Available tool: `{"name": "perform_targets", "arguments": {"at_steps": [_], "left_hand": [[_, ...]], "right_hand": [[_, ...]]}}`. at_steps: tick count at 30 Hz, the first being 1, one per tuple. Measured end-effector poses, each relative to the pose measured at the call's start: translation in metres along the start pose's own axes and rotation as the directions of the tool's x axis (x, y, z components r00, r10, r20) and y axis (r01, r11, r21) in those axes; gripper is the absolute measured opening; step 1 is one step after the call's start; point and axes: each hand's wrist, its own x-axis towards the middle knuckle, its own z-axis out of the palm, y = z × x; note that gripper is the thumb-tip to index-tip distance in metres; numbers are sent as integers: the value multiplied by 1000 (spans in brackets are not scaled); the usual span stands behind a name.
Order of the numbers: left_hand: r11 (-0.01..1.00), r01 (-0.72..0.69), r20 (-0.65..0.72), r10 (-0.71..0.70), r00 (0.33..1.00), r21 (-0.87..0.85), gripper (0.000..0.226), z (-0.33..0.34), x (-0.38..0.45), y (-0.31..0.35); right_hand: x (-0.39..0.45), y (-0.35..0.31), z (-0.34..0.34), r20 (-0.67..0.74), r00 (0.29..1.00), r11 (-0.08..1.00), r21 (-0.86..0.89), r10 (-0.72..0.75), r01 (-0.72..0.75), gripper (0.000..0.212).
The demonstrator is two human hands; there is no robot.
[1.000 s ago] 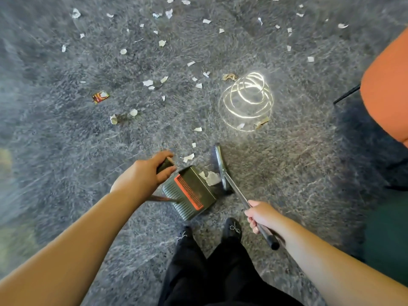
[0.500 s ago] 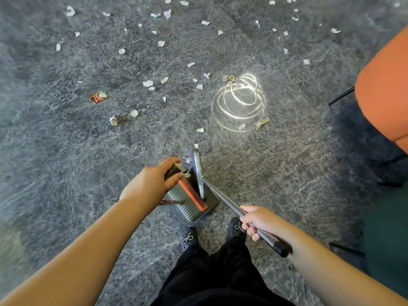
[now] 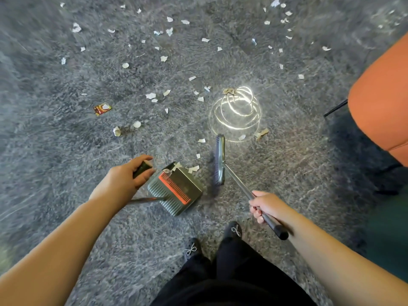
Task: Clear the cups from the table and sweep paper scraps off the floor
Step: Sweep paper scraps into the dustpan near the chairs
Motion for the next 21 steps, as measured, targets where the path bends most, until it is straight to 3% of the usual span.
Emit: {"name": "perform_targets", "arguments": {"at_steps": [5,14,21], "left_hand": [[999,-2,-6,2,1000,34,31,-15,38,1],[991,2,49,-9,999,131,38,-28,123,58],[963,4,73,-24,997,271,43,-29,169,81]], "right_hand": [[14,-37,-7,6,1000,998,-57,-9,9,45],[79,-106,-20,14,1000,992,-123,27,-26,44],[136,-139,-18,-6,997,967,-244,77,-76,53]]}}
